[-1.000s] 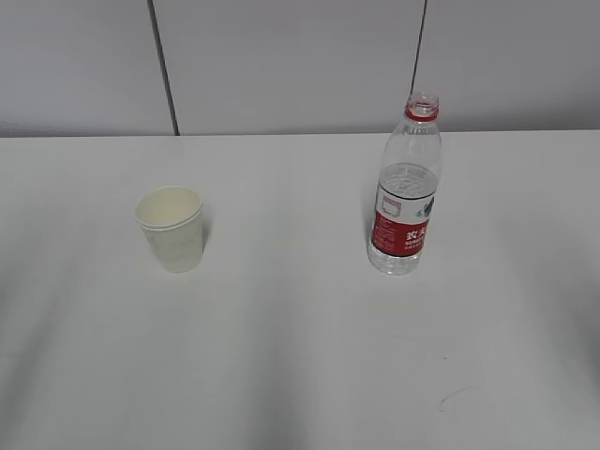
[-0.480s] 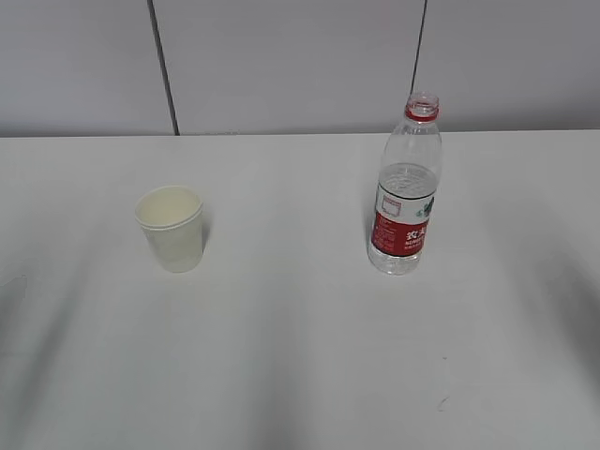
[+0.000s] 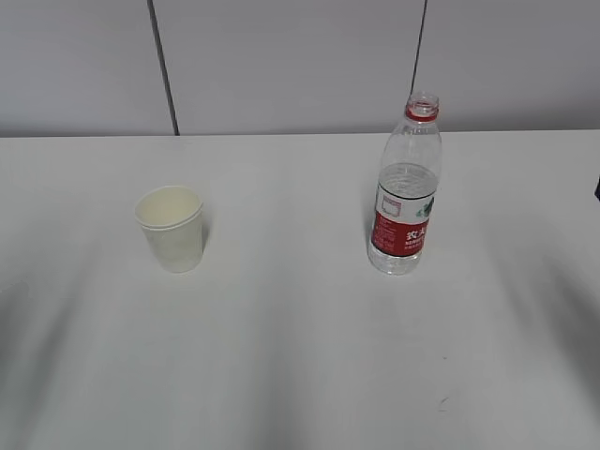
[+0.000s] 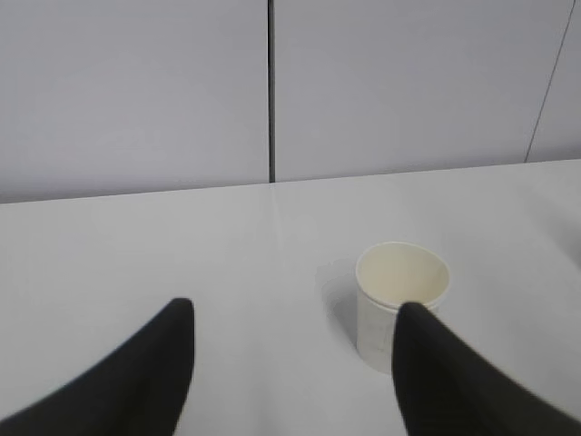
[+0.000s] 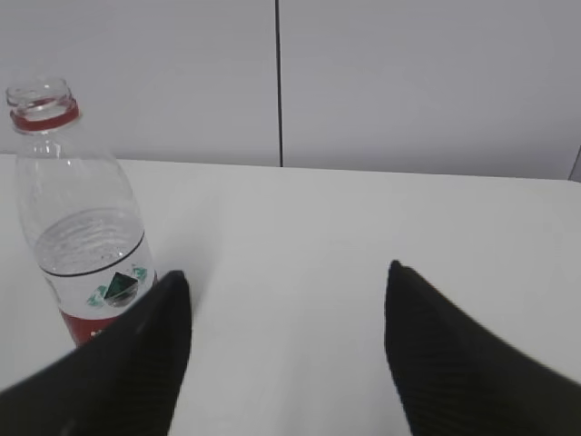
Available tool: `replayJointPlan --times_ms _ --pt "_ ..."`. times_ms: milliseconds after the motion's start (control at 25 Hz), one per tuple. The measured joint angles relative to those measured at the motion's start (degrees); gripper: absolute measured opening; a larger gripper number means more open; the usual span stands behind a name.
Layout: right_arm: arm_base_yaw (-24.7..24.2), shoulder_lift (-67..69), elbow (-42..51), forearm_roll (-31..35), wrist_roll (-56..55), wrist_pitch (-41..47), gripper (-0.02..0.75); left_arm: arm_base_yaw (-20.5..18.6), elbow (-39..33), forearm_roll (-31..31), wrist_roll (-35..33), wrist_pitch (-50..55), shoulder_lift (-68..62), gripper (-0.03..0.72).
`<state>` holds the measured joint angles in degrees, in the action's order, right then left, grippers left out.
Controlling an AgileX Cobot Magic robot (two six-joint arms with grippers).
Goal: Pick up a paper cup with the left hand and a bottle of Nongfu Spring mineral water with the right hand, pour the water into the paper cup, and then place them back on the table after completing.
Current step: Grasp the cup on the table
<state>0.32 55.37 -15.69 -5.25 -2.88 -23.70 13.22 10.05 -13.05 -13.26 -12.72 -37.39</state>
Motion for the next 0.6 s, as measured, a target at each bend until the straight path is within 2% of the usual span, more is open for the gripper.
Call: replayJointPlan --times_ms 200,440,600 --pt "0.0 2.2 0.1 0.0 -0.5 -4.7 0.497 1.8 0.0 0.2 0.0 -7.3 -10.5 0.421" --pt "0.0 2.9 0.1 -0.3 -0.5 -5.5 0.496 4.9 0.0 2.1 0.0 -19.8 -24.5 0.409" --pt "0.0 2.9 0.1 -0.3 -0.5 -5.5 0.496 5.4 0.0 4.0 1.4 -29.1 -33.6 0.408"
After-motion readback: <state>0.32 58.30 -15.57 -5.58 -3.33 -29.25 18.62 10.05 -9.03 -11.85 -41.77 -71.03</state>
